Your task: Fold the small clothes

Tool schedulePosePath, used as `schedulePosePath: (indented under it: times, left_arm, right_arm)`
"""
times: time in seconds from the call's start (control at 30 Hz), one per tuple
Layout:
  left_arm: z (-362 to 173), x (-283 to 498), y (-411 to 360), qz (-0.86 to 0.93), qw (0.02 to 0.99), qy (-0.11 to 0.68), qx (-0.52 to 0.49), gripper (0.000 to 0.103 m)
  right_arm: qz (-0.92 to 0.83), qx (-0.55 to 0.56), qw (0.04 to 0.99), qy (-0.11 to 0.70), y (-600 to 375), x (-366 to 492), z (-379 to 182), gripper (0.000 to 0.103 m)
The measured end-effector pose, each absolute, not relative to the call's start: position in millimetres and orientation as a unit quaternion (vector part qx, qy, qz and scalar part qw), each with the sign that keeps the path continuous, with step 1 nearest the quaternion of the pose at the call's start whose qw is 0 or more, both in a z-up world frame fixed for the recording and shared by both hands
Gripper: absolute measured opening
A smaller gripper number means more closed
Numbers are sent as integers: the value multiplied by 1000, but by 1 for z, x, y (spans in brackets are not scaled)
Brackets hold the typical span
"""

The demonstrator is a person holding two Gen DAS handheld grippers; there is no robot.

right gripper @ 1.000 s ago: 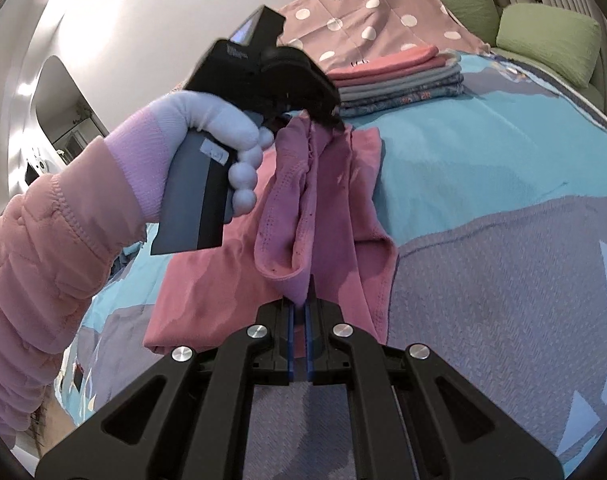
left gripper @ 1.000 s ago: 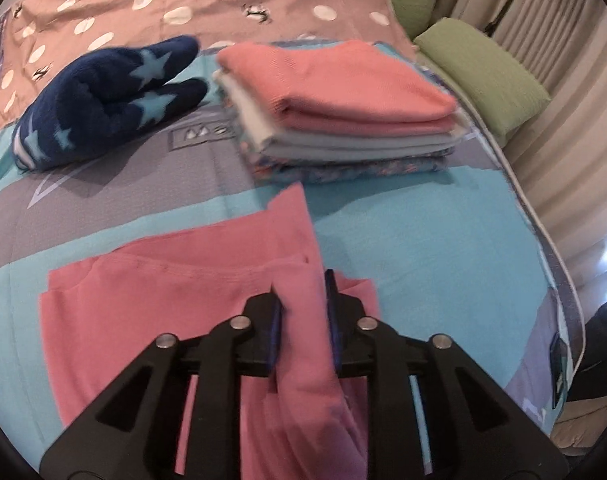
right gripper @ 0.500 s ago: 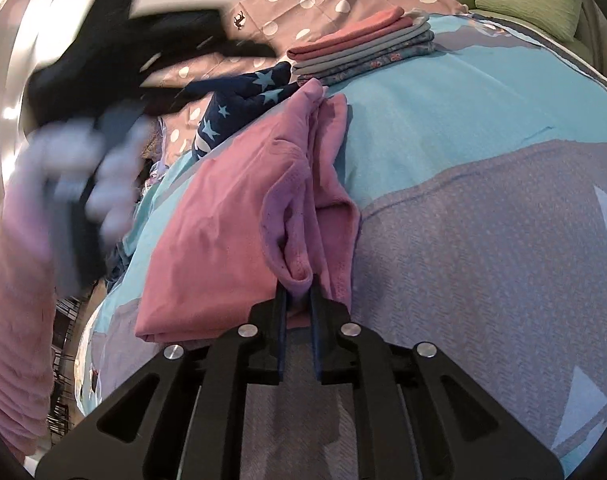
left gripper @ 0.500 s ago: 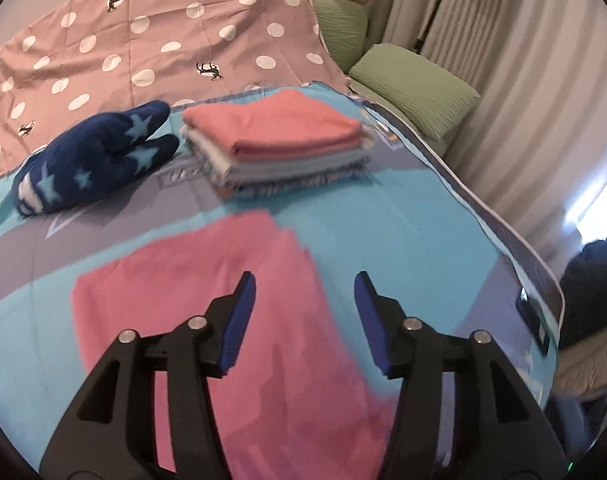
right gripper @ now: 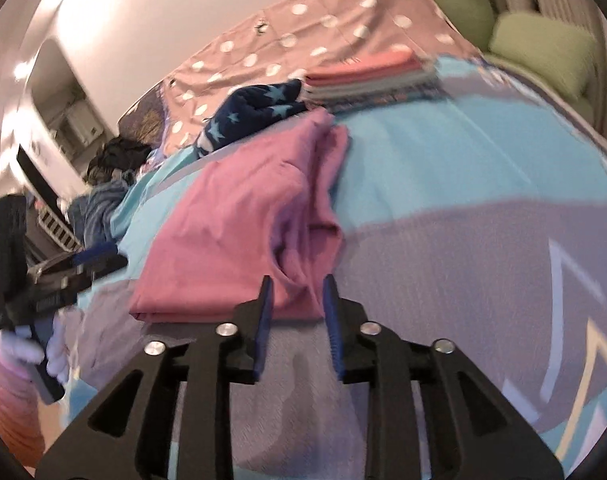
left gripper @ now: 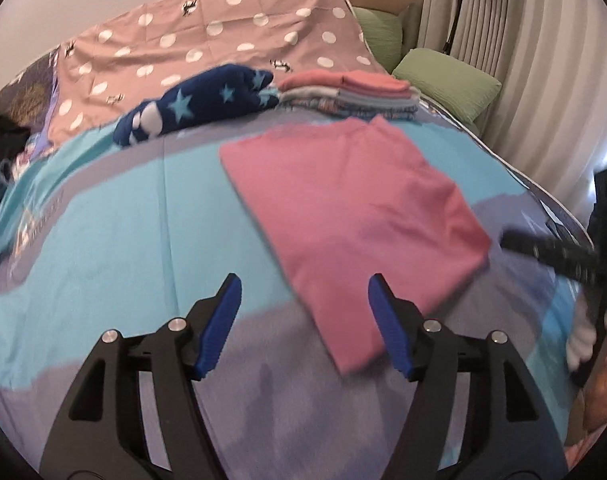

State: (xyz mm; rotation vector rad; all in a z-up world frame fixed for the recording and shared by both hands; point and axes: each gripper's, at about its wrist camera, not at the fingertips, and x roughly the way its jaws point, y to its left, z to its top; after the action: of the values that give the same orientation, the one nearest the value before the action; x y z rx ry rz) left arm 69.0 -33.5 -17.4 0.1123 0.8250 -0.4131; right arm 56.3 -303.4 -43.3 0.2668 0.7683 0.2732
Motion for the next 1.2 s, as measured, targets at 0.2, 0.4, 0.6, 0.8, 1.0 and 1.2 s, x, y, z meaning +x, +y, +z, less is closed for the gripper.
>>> schedulePosePath:
  times: [0.2,0.4,0.6,0.8,1.0,1.2]
  left_arm:
    - [-39,56,-39,-192,889,413,56,69]
    - [-55,41,-48,-215,879,419,76,69]
    - [-58,46,-42,-196,884,422,43,56]
    - [-57,54,-45,-194,886,419,34,46]
    - [-60,49,-56,-201,877,431,67,7]
    - [-60,34,-41,-220,870,438,54,7]
  right_arm:
    - [34,37,922,384,-288,83,-53,32]
    - [-4,110,901,419,-335,84,-66,20]
    - [93,100,914,381,-310,84,-36,23]
    - [106,74,907,400,-281,105,-40,38]
    - [5,102,888,448,-315,116,-76,0]
    - [57,119,895,427,-331,98,-60,1]
